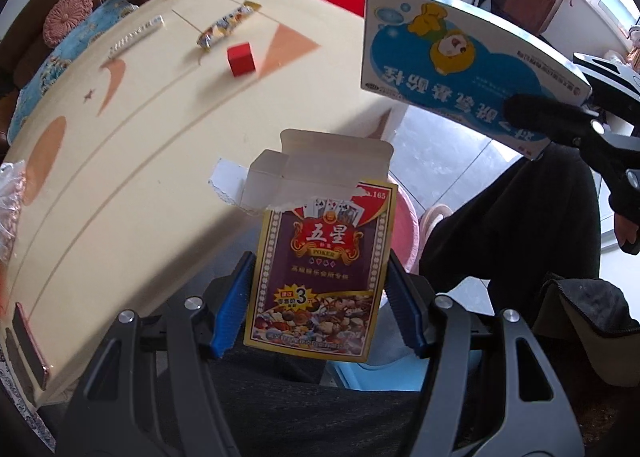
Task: Collect trash
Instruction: 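Carry the card box with the left gripper while the right gripper carries the blue box to the bin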
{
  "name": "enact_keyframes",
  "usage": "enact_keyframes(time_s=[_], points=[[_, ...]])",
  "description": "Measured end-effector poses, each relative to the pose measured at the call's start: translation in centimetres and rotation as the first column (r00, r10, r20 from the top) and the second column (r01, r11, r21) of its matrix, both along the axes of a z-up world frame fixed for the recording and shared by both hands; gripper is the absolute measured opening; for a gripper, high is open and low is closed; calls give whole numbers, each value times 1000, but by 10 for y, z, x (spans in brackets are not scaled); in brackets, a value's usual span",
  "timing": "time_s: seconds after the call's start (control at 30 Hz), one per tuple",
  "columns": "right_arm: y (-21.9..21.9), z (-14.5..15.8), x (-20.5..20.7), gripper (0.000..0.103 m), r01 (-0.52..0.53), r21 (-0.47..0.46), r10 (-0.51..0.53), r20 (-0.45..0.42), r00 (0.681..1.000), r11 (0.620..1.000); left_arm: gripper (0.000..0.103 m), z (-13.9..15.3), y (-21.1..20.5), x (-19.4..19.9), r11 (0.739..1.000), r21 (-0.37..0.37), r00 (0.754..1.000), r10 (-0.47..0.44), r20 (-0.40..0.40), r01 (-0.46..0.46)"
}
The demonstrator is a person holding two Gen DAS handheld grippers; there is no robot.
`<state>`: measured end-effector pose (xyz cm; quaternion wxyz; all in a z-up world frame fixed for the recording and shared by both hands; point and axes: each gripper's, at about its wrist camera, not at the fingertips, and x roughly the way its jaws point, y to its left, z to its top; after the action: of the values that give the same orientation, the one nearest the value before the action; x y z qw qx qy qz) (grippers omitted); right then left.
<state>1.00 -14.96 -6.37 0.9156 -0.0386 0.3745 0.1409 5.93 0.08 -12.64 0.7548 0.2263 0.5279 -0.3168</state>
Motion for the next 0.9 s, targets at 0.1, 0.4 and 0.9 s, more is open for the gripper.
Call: enact_keyframes(time_s=[0.1,0.4,0.9], points=[[2,-12,-3,21,-4,-1,4,-28,1000,1000,63,-14,-2,-2,1000,-7,999,-1,-40,1],[5,-56,-3,21,-9,14,11,-135,991,1000,63,-56,-9,0,1000,7,992,3,-122,-2],[-8,-139,22,21,8,33,3,-305,952,999,63,-132,-24,18,998,55,971,21,-240,-8]])
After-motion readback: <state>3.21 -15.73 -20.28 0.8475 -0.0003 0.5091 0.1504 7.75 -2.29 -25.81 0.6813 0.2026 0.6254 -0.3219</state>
